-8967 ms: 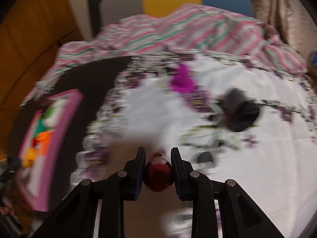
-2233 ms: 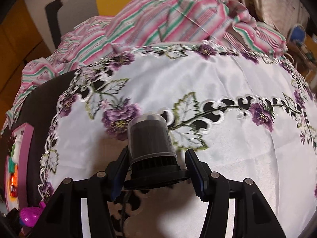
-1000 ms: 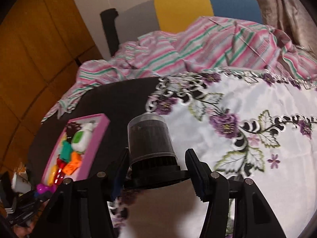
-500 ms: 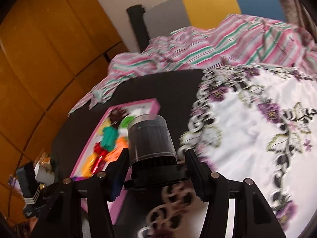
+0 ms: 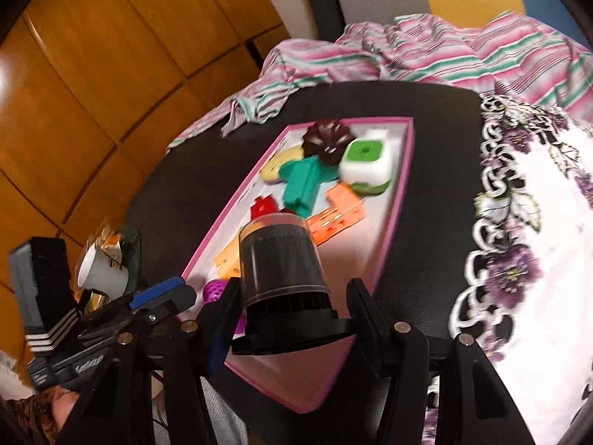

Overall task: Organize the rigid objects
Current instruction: 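Carry the magenta toy into the tray and open the left tool while the right tool holds the black cup, then lower the black cup into the tray beside the magenta toy and open the right tool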

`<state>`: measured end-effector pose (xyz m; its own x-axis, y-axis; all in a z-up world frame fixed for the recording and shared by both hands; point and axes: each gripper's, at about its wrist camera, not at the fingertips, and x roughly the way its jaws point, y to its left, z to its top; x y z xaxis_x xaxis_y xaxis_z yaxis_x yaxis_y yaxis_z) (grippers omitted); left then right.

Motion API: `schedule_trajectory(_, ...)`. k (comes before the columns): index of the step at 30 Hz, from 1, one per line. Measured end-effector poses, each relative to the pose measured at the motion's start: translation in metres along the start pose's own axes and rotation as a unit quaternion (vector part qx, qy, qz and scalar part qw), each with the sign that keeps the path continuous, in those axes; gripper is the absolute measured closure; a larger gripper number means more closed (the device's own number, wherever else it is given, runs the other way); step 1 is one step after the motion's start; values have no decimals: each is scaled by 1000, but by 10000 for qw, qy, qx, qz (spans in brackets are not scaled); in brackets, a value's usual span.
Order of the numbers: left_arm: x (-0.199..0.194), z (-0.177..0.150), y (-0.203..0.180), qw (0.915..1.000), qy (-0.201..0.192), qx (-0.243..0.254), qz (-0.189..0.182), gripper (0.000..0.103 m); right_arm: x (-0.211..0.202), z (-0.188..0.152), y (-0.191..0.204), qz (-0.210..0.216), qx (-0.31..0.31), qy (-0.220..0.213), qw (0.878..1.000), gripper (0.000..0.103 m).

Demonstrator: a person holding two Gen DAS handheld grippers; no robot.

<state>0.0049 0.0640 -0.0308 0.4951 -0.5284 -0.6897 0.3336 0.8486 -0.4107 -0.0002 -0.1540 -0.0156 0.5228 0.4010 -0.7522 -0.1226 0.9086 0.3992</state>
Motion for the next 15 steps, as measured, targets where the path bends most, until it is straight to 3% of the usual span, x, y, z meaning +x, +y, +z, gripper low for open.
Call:
schedule_trajectory(2,-1,-1,-3,10000,44,86,-3,57,5,-2,6,-26,-8,45,10000,45)
schedule_trajectory(7,-10,-3,-7,9989,-80,245,399,57,18,-6,17,-309,-109,118,9994,45)
schedule_trajectory(12,-23,-2,-7,9893,-368,400,1351,57,28,-7,20,-876,-119,188,9959,45)
schedule_trajectory(15,-28,-2,-5,9846,-456,444,1625,57,32,-9,20,-1045,-110,188,9943,45)
